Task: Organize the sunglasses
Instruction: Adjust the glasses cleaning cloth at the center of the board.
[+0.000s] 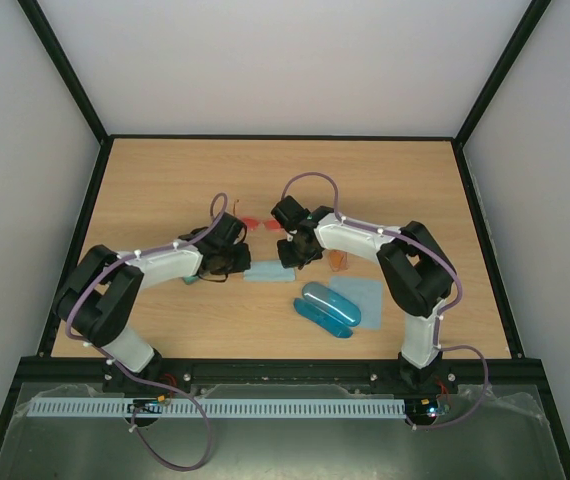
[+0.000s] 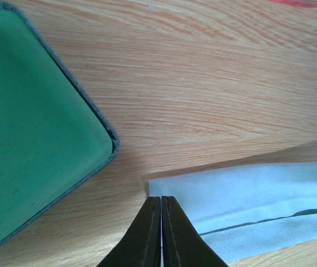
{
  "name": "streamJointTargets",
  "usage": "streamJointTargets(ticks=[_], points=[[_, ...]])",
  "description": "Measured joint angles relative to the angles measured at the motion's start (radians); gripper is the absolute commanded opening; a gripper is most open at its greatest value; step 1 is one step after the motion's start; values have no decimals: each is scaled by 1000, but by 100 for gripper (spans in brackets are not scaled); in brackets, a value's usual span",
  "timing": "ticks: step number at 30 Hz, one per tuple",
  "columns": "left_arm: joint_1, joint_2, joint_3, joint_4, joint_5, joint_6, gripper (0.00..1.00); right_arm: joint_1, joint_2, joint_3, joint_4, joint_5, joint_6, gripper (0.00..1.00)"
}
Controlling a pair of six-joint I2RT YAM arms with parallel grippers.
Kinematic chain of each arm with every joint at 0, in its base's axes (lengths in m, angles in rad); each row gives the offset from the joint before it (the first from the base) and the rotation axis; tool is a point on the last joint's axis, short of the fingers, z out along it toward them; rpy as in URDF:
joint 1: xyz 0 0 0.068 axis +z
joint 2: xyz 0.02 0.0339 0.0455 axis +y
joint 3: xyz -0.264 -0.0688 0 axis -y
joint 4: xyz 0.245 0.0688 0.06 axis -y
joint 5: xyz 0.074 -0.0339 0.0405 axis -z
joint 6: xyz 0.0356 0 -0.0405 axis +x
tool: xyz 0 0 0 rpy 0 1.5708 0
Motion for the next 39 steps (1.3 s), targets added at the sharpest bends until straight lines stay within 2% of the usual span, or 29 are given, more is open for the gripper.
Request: streamJointTargets(ticks=[9, 11, 17, 23, 39], points=[[0, 0, -13, 0, 0, -1, 8, -6, 2, 0, 0, 5, -19, 2], [0, 0, -13, 0, 0, -1, 8, -10, 5, 0, 0, 8, -24, 7], [0, 0, -13, 0, 0, 0, 9, -20, 32, 37, -1, 23, -50, 11], [0, 0, -6, -13, -3, 5, 12, -21, 37, 67, 2, 32, -63, 23], [5, -38, 13, -78, -10, 12, 15, -21, -36, -25, 4, 24, -63, 24]])
